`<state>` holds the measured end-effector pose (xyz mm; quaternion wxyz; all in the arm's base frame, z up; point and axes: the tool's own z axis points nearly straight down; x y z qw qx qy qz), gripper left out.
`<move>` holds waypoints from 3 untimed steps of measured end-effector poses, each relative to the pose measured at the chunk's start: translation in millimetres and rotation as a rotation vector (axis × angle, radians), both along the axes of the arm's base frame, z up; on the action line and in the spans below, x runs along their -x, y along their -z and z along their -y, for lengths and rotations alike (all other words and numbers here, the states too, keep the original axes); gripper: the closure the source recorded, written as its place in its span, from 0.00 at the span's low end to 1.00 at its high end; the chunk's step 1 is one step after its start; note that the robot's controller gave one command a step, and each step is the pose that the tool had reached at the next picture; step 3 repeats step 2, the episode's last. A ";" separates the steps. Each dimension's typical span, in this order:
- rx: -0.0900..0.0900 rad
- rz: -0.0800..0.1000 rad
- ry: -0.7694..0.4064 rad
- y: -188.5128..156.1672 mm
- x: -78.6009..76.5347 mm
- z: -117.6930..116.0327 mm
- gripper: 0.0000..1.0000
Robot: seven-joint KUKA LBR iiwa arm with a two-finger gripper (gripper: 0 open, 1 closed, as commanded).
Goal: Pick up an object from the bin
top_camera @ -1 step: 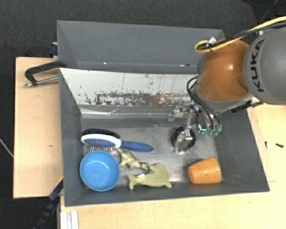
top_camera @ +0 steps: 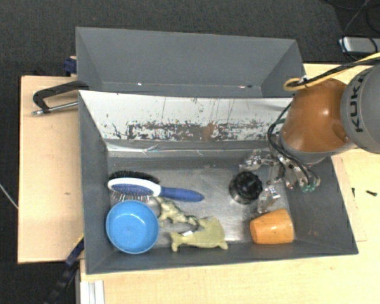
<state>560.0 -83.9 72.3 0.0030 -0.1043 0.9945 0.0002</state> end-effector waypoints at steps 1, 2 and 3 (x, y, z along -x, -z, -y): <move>-0.001 0.005 -0.001 -1.9 -1.8 -1.3 1.00; 0.004 0.008 -0.227 -130.3 9.6 3.8 1.00; 0.004 0.008 -0.227 -130.3 9.6 3.8 1.00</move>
Offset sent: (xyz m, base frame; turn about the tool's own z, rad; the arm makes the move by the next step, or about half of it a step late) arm 0.0000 0.0000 0.0000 0.0000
